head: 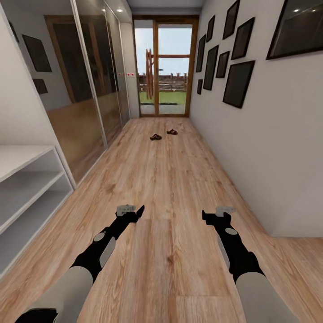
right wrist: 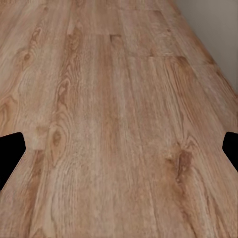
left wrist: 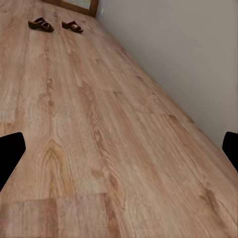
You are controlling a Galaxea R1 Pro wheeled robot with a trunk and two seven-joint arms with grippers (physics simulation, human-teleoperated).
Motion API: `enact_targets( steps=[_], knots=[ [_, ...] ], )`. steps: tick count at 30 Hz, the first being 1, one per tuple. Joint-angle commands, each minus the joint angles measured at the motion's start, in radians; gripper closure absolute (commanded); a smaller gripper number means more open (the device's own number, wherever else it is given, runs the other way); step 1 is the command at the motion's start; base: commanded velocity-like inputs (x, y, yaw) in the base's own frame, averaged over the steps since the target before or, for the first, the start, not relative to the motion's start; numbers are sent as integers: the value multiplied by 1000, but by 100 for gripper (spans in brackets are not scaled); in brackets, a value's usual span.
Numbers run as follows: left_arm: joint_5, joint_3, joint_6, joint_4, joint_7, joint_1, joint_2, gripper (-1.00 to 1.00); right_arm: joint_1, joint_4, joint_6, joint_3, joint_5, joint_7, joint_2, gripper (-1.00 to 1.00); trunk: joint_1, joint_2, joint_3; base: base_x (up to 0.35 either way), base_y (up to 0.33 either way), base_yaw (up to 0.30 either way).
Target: Pick up the two gym shoes and the two sandals from the corridor floor and place them onto the hallstand (shoe rack) in the corridor, making sure they are on the rack and not on the floor. Arrange them so the two gym shoes are next to each other and the two sandals are next to each other.
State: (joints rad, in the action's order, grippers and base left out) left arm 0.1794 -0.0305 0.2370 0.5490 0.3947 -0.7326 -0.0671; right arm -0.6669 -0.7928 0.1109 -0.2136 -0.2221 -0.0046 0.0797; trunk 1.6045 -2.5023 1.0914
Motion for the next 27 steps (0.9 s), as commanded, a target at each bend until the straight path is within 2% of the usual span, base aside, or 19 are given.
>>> enact_targets(
  steps=[1,7,17,27],
  knots=[
    [8,-3,-1,-1,8,-1,0,-100,0,-2,6,-3,-10,0,1,-100,0,0,1,349,97,0],
    [8,-3,-1,-1,8,-1,0,-100,0,-2,6,-2,-8,0,1,-100,0,0,1,349,107,-39],
    [8,-2,-1,-1,9,-1,0,-100,0,0,5,-2,-8,0,2,-100,0,0,1,348,115,-200],
    [8,-1,-1,-1,9,-1,-1,-100,0,0,5,-1,-9,1,2,-100,0,0,1,347,122,-22]
  ],
)
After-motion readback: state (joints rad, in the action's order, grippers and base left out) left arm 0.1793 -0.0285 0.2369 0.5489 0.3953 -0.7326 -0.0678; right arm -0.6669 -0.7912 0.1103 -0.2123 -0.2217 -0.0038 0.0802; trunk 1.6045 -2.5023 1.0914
